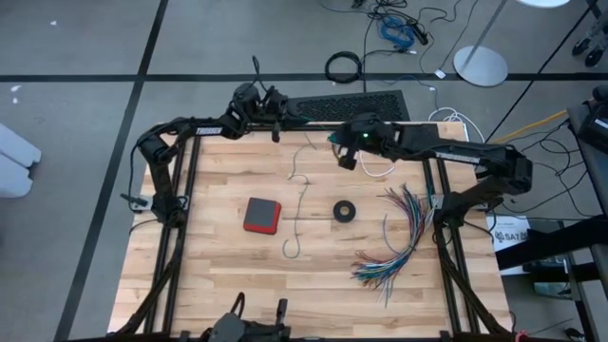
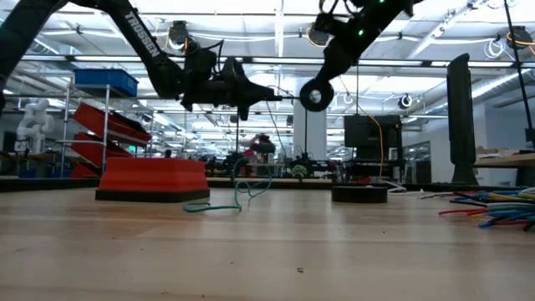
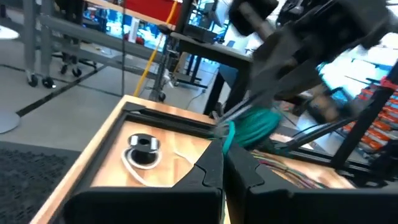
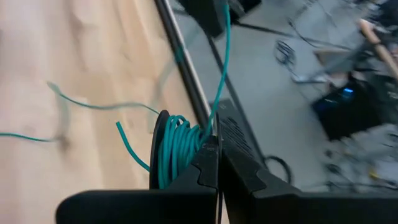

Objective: Coiling cords
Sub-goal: Coil the green wire cable on the spool

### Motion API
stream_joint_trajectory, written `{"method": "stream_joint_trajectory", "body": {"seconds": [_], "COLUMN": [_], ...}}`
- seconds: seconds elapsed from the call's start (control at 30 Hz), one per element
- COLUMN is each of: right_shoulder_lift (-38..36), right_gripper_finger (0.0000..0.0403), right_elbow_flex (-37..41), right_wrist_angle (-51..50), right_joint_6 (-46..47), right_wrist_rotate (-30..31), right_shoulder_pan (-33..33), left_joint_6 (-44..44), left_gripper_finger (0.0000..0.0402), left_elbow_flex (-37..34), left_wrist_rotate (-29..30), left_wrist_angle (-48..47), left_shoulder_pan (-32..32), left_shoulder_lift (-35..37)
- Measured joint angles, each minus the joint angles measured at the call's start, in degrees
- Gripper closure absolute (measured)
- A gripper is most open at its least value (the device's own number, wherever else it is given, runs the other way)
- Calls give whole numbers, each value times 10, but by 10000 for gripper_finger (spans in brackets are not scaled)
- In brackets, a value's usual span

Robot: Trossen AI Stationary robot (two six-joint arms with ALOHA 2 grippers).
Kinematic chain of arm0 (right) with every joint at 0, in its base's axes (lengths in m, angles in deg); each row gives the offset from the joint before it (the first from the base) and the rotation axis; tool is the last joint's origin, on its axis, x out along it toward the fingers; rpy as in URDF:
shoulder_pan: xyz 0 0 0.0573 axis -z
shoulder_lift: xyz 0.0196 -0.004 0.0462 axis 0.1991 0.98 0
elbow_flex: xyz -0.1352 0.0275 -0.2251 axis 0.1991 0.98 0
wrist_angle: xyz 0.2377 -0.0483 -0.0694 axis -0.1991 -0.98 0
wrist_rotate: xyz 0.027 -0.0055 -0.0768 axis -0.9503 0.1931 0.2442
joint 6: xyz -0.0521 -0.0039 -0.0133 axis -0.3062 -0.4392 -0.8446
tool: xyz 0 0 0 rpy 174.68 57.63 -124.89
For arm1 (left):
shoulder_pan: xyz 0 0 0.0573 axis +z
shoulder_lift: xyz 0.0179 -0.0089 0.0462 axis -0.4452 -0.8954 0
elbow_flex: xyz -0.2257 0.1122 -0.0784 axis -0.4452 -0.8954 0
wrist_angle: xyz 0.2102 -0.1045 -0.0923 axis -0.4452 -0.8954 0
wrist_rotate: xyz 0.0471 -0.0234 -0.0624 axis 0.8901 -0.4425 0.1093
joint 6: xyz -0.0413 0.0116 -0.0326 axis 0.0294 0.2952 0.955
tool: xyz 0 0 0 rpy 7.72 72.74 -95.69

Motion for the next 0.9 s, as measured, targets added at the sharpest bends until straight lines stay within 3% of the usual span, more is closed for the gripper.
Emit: {"method": "stream_joint_trajectory", "body": {"seconds": [0.2, 0.43, 0.9], "right_shoulder_lift": [61, 122, 166], "right_gripper_finger": [403, 403, 403], "right_elbow_flex": [0, 0, 0], "right_wrist_angle": [49, 173, 384], "right_joint_6": [-42, -77, -43], "right_wrist_rotate": [86, 163, 131], "right_shoulder_pan": [1, 6, 24], "left_joint_6": [1, 4, -15], "left_gripper_finger": [402, 402, 402], "left_elbow_flex": [16, 19, 19], "left_wrist_rotate": [0, 6, 96], "left_wrist_angle": [-52, -79, -93], "left_shoulder_pan": [-24, -59, -99], "left_shoulder_lift": [21, 27, 27]}}
